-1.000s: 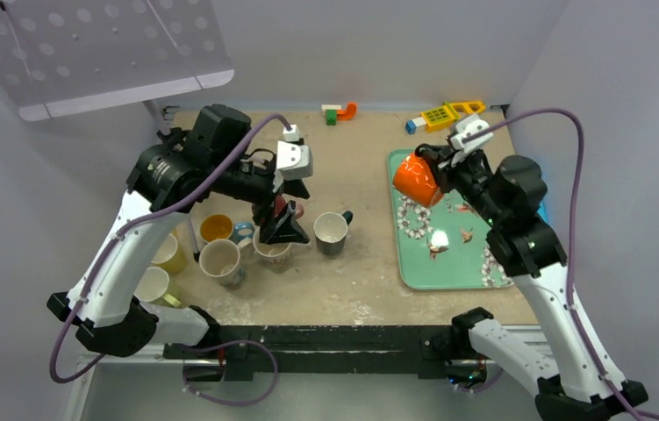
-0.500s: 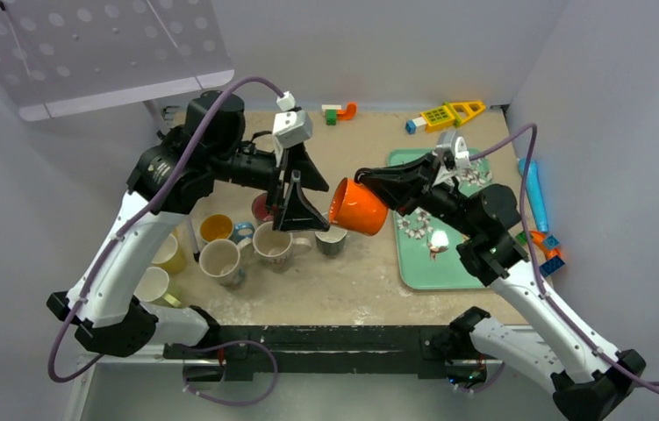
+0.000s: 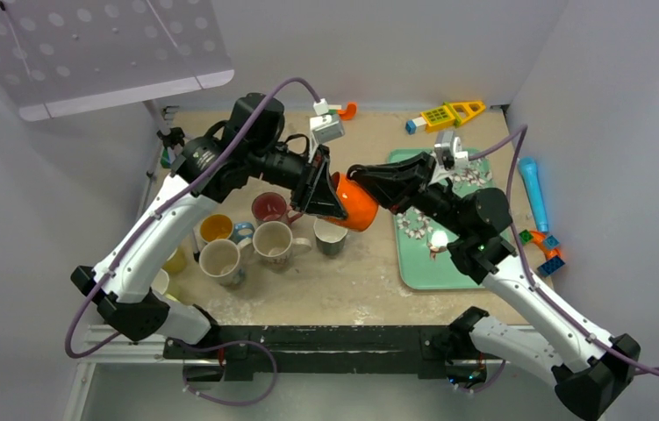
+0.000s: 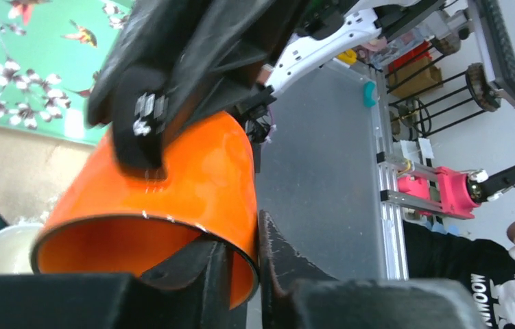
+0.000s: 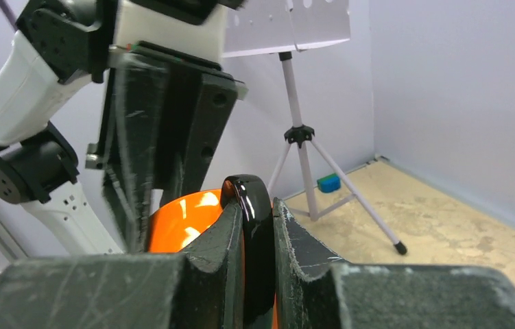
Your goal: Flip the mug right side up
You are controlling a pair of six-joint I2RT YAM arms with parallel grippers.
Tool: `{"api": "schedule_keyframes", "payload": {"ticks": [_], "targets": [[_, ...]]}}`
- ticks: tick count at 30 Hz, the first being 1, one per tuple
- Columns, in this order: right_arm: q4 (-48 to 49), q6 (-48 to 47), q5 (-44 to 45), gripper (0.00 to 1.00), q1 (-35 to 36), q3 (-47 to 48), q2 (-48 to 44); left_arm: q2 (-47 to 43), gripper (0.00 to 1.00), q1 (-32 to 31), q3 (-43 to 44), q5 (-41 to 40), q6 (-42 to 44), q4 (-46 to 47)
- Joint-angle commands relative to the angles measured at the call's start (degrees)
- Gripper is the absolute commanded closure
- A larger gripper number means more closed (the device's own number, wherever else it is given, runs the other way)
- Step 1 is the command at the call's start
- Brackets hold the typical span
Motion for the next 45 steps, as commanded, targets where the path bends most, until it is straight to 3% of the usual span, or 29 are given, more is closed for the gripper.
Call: {"api": "schedule_keyframes", "payload": {"ticks": [1, 2, 5, 8, 10, 12, 16, 18, 22, 27, 34, 42, 43, 45], "targets": [[5.95, 0.49, 1.61, 1.0, 0.76, -0.08, -1.5, 0.14, 0.94, 0.06, -0.43, 1.98, -0.12, 1.89], [5.37, 0.13, 1.78, 1.0, 0.75, -0.03, -1.62, 0.37, 1.0, 0.08, -0.58, 2.04, 0.13, 1.27], [0.05, -1.91, 5.04, 0.99, 0.77, 0.95, -2.21, 0.77, 1.0, 0.07, -0.87, 0.78, 3.04, -1.9], [-11.42, -3.3, 13.69, 0.41, 0.62, 4.28, -2.87, 1.43, 1.0, -0.6, 0.66, -2.64, 11.13, -9.07], [-18.16, -4.24, 19.85, 0.21, 0.68, 6.3, -4.0, 2.02, 1.0, -2.39, 1.91, -7.92, 18.15, -15.42], [-24.89, -4.28, 28.46, 0.13, 0.56, 7.57, -6.1, 1.5, 1.0, -5.52, 1.18, -15.42, 26.62, -21.22], [-40.39, -4.35, 50.22, 0.09, -1.26, 10.72, -8.74, -1.84, 1.0, -11.02, -9.06, -33.22, 36.34, -22.67], [-45.64, -4.58, 55.05, 0.08, -4.67, 11.11, -9.12, -2.75, 1.0, -12.64, -14.39, -38.04, 39.03, -21.47], [-48.12, -5.53, 51.74, 0.06, -12.11, 9.32, -8.22, -2.74, 1.0, -17.96, -24.51, -41.86, 39.93, -15.88], [-45.05, -5.48, 53.15, 0.04, -12.76, 5.79, -7.58, -0.94, 1.0, -25.76, -33.3, -49.57, 39.16, -4.74], [-43.27, -5.33, 50.93, 0.02, -12.94, 3.62, -7.13, 4.54, 1.0, -29.21, -38.24, -52.6, 39.97, 2.57], [-43.64, -5.99, 50.4, 0.02, -13.24, 3.31, -7.21, 10.32, 1.0, -29.8, -38.51, -53.63, 39.94, 2.02], [-43.63, -6.18, 50.45, 0.02, -13.25, 3.22, -7.46, 9.7, 0.95, -29.8, -38.36, -53.42, 39.87, 1.88], [-43.9, -6.63, 50.78, 0.02, -13.32, 3.15, -7.74, 7.71, 0.53, -29.8, -37.53, -53.36, 39.5, 1.19]]}}
